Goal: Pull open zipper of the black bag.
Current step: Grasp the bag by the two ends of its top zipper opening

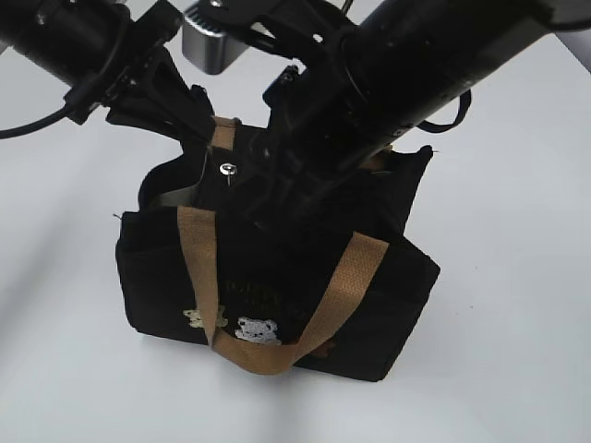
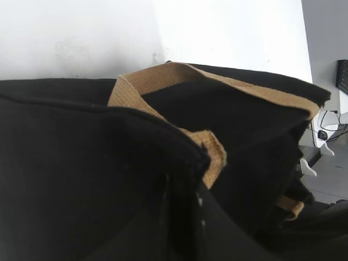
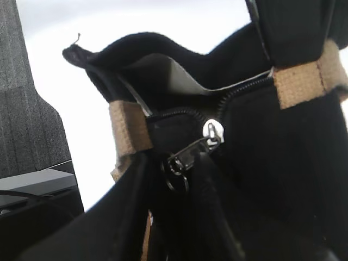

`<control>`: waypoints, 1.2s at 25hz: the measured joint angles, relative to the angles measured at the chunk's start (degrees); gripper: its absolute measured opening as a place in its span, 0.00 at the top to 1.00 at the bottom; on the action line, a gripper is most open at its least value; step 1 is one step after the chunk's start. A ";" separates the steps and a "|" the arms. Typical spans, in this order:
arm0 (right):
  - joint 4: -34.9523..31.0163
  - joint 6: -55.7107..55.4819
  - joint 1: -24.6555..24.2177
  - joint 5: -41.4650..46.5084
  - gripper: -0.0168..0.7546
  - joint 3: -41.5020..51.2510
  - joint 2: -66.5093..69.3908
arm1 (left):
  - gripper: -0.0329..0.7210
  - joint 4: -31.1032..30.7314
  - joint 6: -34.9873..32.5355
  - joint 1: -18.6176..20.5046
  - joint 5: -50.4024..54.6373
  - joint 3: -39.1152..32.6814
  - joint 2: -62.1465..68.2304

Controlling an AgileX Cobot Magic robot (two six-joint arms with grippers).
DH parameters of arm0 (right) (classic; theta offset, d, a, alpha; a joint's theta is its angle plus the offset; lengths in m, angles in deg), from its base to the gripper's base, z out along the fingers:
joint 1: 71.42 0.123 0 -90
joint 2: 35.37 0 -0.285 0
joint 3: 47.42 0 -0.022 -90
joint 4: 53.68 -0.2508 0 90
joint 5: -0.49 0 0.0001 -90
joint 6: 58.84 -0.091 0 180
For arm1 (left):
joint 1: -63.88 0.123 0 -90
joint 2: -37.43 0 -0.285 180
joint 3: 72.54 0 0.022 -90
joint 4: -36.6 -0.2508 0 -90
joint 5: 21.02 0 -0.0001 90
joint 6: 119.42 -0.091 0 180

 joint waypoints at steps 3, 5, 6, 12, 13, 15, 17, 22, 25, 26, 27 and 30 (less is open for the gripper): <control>0.00 0.00 0.00 0.00 0.69 0.00 0.00 | 0.93 0.11 0.00 0.00 0.21 0.00 0.00; 0.00 0.00 0.00 0.00 0.69 0.00 0.00 | 0.93 0.31 0.00 0.00 0.53 0.00 0.00; 0.06 0.00 0.00 0.00 0.69 0.00 0.00 | 0.93 0.38 0.00 0.00 0.59 0.00 0.00; 5.24 -1.83 0.00 -0.10 0.85 0.00 0.05 | 0.93 0.91 0.00 0.00 1.19 0.00 0.00; 5.68 -2.11 0.00 -0.10 0.86 0.00 0.05 | 0.93 0.91 0.00 0.00 1.19 0.00 0.00; 6.09 -2.24 0.00 -0.10 0.90 0.00 0.05 | 0.93 0.91 0.00 0.00 1.26 0.00 0.00; 6.22 -2.30 0.00 0.00 0.97 0.00 0.05 | 0.93 0.91 0.00 0.00 1.33 0.00 0.00; 7.23 -2.59 0.00 1.32 0.98 0.00 -0.57 | 0.93 0.91 0.00 0.00 1.35 0.00 0.00; 10.27 -4.82 0.00 2.38 0.98 0.00 -1.88 | 0.93 0.91 0.00 0.00 1.46 0.00 0.00; 11.69 -6.02 0.00 2.66 0.98 0.00 -2.37 | 0.93 0.91 0.00 0.00 1.46 0.00 0.00; 12.77 -7.16 0.00 3.02 0.98 0.00 -2.75 | 0.93 0.91 0.00 0.00 1.46 0.00 0.00; 16.85 -10.03 0.00 4.13 0.98 0.00 -4.00 | 0.93 0.91 0.00 0.00 1.48 0.00 0.00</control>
